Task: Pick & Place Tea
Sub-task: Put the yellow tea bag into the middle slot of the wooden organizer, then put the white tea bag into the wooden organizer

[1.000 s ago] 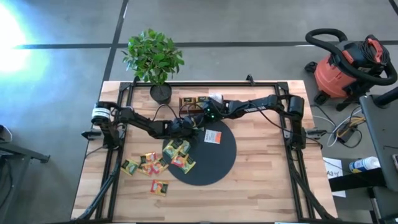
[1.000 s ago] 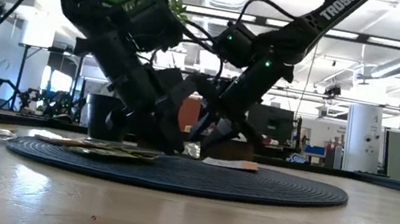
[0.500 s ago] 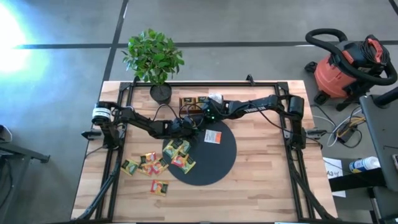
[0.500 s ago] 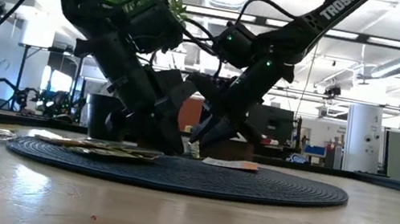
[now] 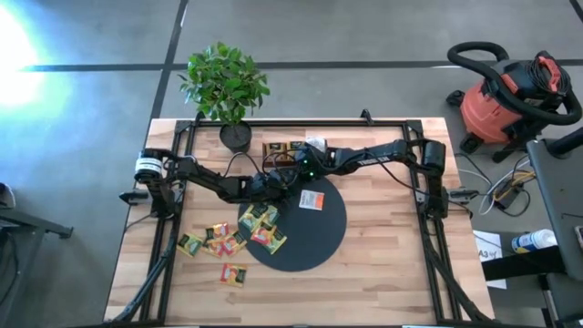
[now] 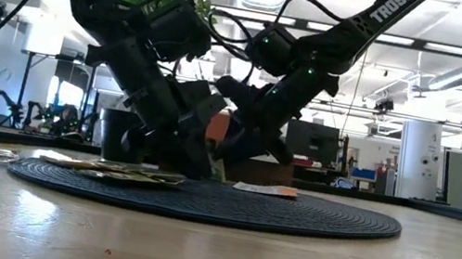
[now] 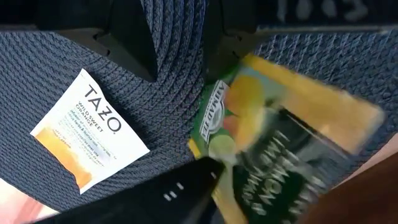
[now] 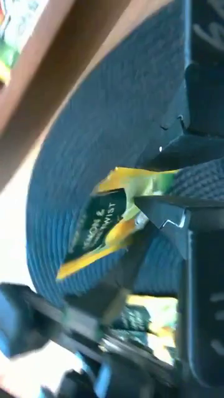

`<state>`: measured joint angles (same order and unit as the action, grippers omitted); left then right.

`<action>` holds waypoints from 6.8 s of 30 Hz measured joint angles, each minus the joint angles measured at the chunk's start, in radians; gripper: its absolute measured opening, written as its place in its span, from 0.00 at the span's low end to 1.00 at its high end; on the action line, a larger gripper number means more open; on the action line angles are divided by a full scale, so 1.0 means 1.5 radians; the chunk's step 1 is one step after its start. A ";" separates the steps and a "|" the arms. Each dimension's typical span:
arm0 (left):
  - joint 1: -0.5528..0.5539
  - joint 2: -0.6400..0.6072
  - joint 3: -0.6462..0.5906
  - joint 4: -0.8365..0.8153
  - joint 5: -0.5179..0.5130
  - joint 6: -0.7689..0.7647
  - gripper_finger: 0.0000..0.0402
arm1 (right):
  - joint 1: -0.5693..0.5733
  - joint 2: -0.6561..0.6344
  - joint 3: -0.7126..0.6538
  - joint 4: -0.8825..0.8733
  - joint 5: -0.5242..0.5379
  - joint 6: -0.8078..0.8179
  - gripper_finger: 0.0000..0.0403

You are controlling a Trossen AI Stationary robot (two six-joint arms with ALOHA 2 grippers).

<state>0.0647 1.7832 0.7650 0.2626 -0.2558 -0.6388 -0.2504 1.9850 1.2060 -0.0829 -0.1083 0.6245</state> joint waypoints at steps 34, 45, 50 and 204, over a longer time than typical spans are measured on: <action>-0.024 -0.133 -0.002 -0.094 0.001 0.027 0.28 | 0.016 -0.107 -0.002 -0.075 -0.032 -0.230 0.02; -0.066 -0.222 -0.002 -0.117 -0.029 -0.002 0.28 | -0.048 -0.171 -0.006 -0.099 0.092 -0.231 0.02; -0.090 -0.243 -0.002 -0.123 -0.084 -0.027 0.28 | -0.112 -0.159 -0.006 -0.087 0.069 -0.229 0.02; -0.075 0.141 0.163 0.039 0.033 0.078 0.28 | 0.019 -0.116 -0.185 0.072 -0.087 -0.208 0.25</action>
<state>-0.0474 1.9945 1.0100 0.3210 -0.2070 -0.5224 -0.2214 1.8114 0.9280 0.0250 -0.2385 0.3129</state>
